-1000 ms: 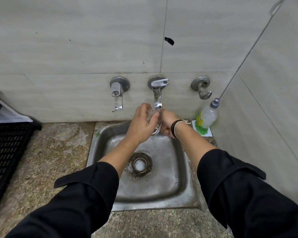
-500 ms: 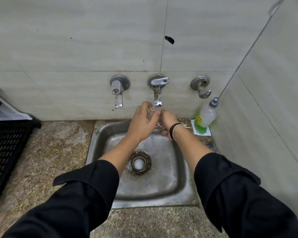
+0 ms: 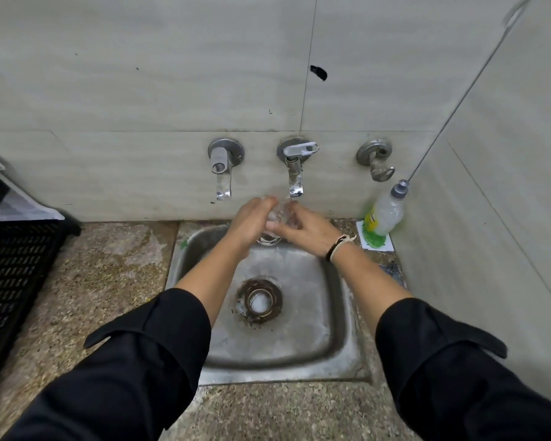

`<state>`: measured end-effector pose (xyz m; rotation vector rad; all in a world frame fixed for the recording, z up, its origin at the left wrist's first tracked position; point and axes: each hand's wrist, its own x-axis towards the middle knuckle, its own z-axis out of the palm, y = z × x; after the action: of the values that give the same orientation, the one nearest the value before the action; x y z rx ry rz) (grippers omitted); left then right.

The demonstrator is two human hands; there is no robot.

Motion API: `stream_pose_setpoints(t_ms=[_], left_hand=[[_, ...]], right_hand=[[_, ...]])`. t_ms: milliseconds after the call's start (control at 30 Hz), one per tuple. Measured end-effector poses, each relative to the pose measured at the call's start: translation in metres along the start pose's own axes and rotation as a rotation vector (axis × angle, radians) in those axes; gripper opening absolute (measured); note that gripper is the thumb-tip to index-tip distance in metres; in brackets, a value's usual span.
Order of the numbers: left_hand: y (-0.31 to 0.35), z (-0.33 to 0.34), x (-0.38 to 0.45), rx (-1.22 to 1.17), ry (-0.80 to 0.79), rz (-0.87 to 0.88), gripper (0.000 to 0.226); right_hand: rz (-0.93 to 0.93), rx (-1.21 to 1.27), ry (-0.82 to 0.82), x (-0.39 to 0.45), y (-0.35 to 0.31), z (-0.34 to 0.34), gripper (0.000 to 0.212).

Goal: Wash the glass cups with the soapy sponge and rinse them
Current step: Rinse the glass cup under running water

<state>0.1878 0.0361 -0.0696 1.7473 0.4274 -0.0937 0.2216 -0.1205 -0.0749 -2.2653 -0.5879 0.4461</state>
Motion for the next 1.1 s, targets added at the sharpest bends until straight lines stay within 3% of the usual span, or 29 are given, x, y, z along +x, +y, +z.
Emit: stream_pose_setpoints(t_ms=[67,133,167,233,333,500,633,700,800,867,933,1000,1100], left_hand=[[-0.002,-0.002,0.0,0.072,-0.153,0.057,0.025],[-0.002,0.002,0.0,0.063,-0.252,0.079,0.027],[0.0,0.006,0.0,0.018,-0.223,0.088,0.028],[0.0,0.014,-0.002,-0.157,-0.01,0.106,0.026],[-0.009,0.026,-0.004,-0.342,0.255,0.067,0.03],[-0.016,0.039,-0.003,-0.462,0.221,-0.079,0.056],[-0.013,0.039,0.002,-0.712,0.236,-0.145,0.065],[-0.018,0.039,0.005,-0.702,0.274,-0.123,0.069],[-0.025,0.04,0.005,-0.636,0.179,-0.102,0.077],[-0.027,0.037,0.006,-0.672,0.017,-0.084,0.067],[-0.025,0.031,0.006,-0.732,-0.097,-0.093,0.069],[-0.02,0.028,0.005,-0.722,-0.136,-0.098,0.06],[-0.011,0.03,0.002,-0.631,-0.048,-0.076,0.021]], right_hand=[[0.101,0.028,-0.255,0.001,0.0,-0.011,0.059],[0.154,0.078,-0.324,0.004,0.001,-0.015,0.049],[0.138,0.127,-0.286,0.007,0.001,-0.014,0.042],[0.03,0.17,-0.147,0.01,-0.005,-0.008,0.037],[-0.002,-0.119,0.037,0.007,-0.016,0.002,0.068],[0.026,-0.39,0.15,-0.008,-0.01,0.033,0.076],[-0.018,-0.447,0.314,-0.013,-0.014,0.056,0.067],[-0.01,-0.469,0.404,-0.015,-0.017,0.054,0.061],[0.047,-0.325,0.328,-0.006,-0.017,0.042,0.049],[0.09,-0.037,0.215,-0.001,-0.018,0.03,0.047],[0.133,0.095,0.162,-0.002,-0.018,0.021,0.052],[0.155,0.055,0.194,-0.003,-0.02,0.016,0.055],[0.114,-0.029,0.242,-0.002,-0.023,0.025,0.05]])
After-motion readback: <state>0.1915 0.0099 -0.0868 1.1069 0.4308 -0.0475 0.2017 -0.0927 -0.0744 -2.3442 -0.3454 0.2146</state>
